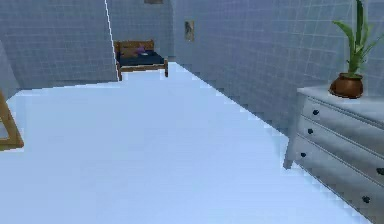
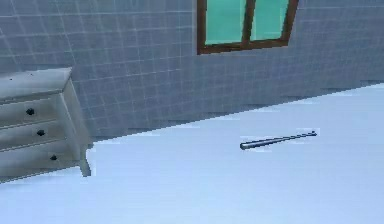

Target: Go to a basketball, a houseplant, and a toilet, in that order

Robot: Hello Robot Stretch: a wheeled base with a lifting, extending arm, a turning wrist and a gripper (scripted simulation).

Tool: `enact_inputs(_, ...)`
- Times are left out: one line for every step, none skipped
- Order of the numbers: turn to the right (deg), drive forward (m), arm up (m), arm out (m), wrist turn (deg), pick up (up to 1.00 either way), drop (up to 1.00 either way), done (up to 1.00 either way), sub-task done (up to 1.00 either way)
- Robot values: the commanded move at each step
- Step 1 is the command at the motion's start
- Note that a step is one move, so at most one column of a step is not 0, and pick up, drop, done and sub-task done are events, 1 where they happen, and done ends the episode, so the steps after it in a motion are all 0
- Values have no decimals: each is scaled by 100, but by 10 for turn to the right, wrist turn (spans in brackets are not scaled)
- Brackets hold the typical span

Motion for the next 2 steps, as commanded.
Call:
enact_inputs(0,100,0,0,0,0,0,0,0)
enact_inputs(-30,0,0,0,0,0,0,0,0)
